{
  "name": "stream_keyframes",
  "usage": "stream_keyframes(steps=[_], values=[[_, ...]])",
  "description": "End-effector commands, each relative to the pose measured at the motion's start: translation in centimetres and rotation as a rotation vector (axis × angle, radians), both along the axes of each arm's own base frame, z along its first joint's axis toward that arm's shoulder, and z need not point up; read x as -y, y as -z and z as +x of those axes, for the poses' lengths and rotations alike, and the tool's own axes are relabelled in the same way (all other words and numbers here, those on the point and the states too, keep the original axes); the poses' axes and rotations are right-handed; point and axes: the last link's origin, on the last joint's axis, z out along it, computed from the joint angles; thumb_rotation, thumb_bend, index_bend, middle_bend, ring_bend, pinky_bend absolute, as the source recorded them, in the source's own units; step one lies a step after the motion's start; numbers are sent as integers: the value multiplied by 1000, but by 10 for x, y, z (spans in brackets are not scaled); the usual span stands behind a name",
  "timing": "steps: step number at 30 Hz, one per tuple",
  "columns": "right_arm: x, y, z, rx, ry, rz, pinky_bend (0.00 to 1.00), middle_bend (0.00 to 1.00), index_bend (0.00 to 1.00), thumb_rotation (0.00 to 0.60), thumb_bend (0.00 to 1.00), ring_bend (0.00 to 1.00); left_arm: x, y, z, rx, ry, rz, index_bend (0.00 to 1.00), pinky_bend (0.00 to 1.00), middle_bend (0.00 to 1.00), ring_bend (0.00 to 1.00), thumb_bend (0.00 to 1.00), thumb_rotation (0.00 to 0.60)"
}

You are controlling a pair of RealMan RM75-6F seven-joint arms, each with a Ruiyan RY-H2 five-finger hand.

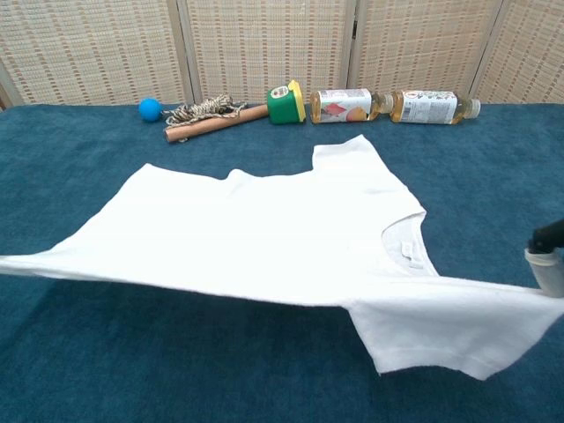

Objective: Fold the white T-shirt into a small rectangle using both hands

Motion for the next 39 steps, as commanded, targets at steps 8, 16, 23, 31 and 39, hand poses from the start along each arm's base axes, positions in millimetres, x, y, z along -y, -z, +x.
stream_keyframes(steps=[8, 16, 23, 31, 39], values=[[-50, -32, -23, -32, 108, 71, 997, 963, 848, 600, 600, 953, 58, -13, 5, 13, -22, -70, 609, 940, 893, 831, 582, 600], [-52, -33, -26, -6, 117, 34, 999, 966, 848, 600, 600, 955, 56, -7, 9, 4, -28, -86, 609, 939, 893, 828, 583, 600], [-34, -20, -26, 22, 148, -12, 999, 966, 848, 600, 599, 957, 8, 5, 23, -36, 29, -49, 609, 939, 893, 827, 583, 600], [-7, -7, -23, 31, 175, -73, 1000, 966, 848, 600, 599, 957, -47, 23, 45, -92, 72, -64, 612, 939, 893, 826, 583, 600], [22, 5, -20, 25, 202, -142, 1000, 966, 848, 600, 599, 958, -93, 51, 60, -162, 72, -101, 606, 939, 893, 824, 582, 600]])
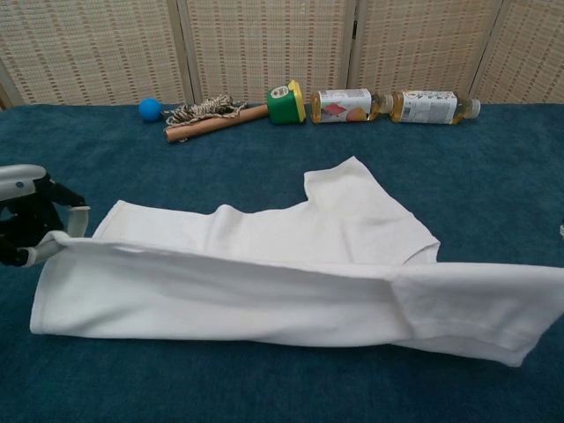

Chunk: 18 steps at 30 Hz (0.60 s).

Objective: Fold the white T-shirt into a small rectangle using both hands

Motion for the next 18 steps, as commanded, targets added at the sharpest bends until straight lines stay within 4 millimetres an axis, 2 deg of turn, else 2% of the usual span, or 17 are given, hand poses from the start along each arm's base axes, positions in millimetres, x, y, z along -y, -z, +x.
stream_keyframes(steps=[1, 9, 18], values=[[12, 5, 2, -11, 4, -29, 1000, 966, 848, 600, 599, 958, -24, 14, 9, -34, 6, -4, 606, 939, 892, 824, 582, 600], [38, 18, 7, -28, 14, -75, 1000, 966, 848, 600, 599, 958, -62, 29, 18, -72, -20, 12, 597, 938, 892, 822, 580, 600], [55, 30, 12, -30, 18, -89, 1000, 966, 848, 600, 599, 958, -87, 44, 17, -130, -71, 9, 581, 938, 889, 817, 580, 600]])
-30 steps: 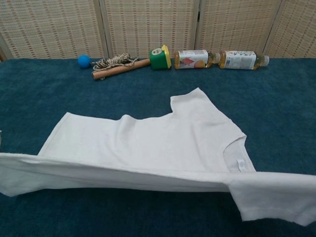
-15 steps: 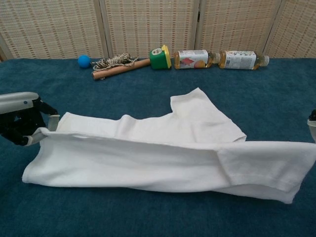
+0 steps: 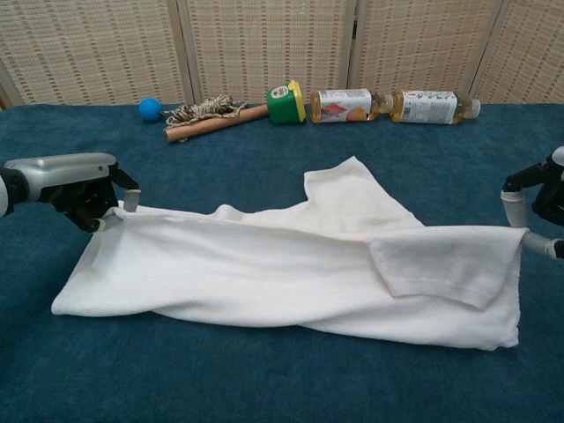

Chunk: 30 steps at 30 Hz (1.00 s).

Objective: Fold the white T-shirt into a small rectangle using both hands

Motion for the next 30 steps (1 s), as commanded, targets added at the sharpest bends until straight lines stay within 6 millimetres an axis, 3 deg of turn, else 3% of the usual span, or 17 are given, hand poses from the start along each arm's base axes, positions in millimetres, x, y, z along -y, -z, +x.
stream_keyframes(steps=[1, 15, 30], values=[[4, 3, 2, -1, 1, -4, 1000, 966, 848, 600, 599, 958, -8, 7, 2, -20, -12, -4, 581, 938, 889, 817, 580, 600], [21, 16, 7, -16, -14, -26, 1000, 966, 848, 600, 599, 958, -30, 17, -7, -68, -91, 16, 578, 938, 887, 817, 580, 600], [30, 22, 12, 0, -44, -28, 1000, 966, 848, 600, 599, 958, -33, 12, -17, -87, -134, 28, 561, 938, 887, 817, 579, 600]])
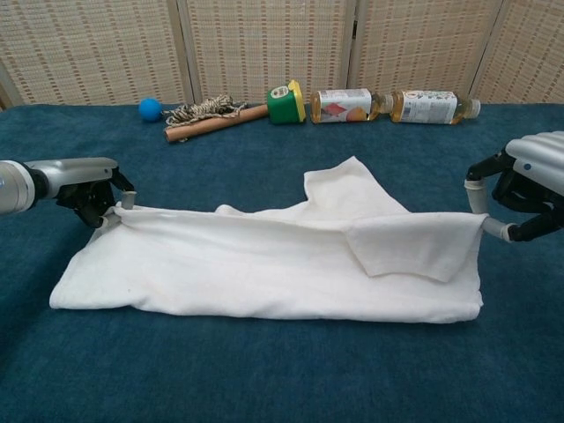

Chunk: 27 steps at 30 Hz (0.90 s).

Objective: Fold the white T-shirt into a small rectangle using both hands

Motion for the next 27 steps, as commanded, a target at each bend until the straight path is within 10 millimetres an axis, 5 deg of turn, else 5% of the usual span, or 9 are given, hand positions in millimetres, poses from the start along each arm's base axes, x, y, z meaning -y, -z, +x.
stream_keyframes(steps=[1, 7, 12, 15, 27], values=[[1, 2, 2, 3, -6, 1, 1000, 967, 848, 600, 599, 958, 0, 1, -1, -8, -4, 1, 547, 938, 886, 816, 578, 600], [5, 7, 10, 9, -34, -2, 1000, 966, 848, 600, 599, 958, -2, 0, -5, -24, -11, 27, 405, 938, 880, 813, 566, 600], [13, 11, 16, -4, -66, -20, 1000, 966, 848, 600, 599, 958, 3, -7, -9, -42, -25, 43, 103, 939, 860, 800, 407, 600], [17, 14, 19, 2, -74, -25, 1000, 966, 848, 600, 598, 958, 10, -14, -12, -46, -37, 53, 8, 939, 853, 794, 373, 600], [20, 18, 21, 1, -83, -35, 1000, 967, 848, 600, 599, 959, 8, -20, -20, -46, -50, 165, 0, 938, 836, 785, 275, 600]])
